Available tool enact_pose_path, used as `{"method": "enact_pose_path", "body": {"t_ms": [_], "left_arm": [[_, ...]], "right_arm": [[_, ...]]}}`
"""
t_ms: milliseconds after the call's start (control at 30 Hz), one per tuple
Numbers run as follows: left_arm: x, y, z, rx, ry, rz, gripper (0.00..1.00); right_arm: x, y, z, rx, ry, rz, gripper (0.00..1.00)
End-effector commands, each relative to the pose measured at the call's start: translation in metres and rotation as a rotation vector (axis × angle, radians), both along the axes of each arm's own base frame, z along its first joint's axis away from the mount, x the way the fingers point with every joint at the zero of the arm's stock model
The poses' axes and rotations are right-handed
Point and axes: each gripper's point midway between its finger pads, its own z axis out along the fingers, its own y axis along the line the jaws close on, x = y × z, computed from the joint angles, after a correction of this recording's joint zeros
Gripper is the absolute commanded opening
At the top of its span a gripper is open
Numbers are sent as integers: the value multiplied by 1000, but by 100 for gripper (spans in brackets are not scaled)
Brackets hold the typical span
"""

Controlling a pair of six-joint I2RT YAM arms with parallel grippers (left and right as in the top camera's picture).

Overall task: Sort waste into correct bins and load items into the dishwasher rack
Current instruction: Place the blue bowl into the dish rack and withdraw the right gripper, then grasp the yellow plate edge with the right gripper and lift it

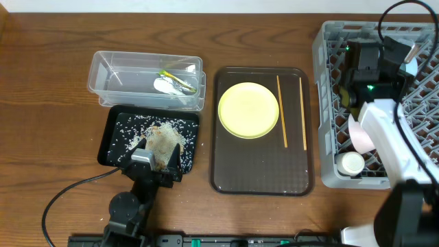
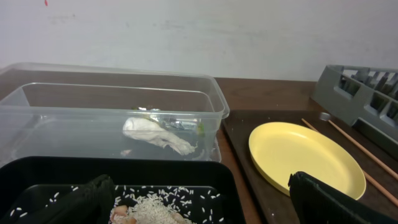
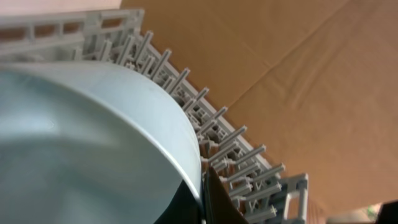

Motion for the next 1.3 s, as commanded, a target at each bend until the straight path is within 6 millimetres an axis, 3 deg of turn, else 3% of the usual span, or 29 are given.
{"method": "enact_pose_path", "body": {"t_ms": [0,100,300,367,433,533,600,667,767,867,967,1033,1100,1267], "left_arm": [[0,2,-16,29,46,7,91],[0,2,-16,29,46,7,91],[0,2,-16,29,46,7,91],[0,2,-16,29,46,7,91],[0,2,-16,29,46,7,91],[0,2,-16,29,46,7,91],[0,2,-16,29,46,7,91],[0,2,-16,29,46,7,91],[0,2,-16,29,46,7,91],[0,2,-16,29,46,7,91],[0,2,-16,29,46,7,91],[0,2,-16,29,46,7,91],[0,2,-16,29,46,7,91],[0,2,-16,29,45,7,91]], "right_arm": [[2,-16,-17,-53,129,-21,1],[9,-12,-38,-45,196,10,1],[18,37,-73,27,351,189,2],[15,54,-76,24,380,223,15],[12,70,-76,27,386,249,38],[7,88,-71,52,362,279,55],[6,102,-69,99,358,335,59],[4,127,-69,216,341,431,60],[-8,196,-77,543,339,680,61],[-32,274,-77,942,319,849,54],[-57,326,-83,1223,352,866,43],[-71,340,-99,1293,379,759,38],[-78,343,-118,1293,385,637,43],[-78,325,-163,1180,355,379,47]]}}
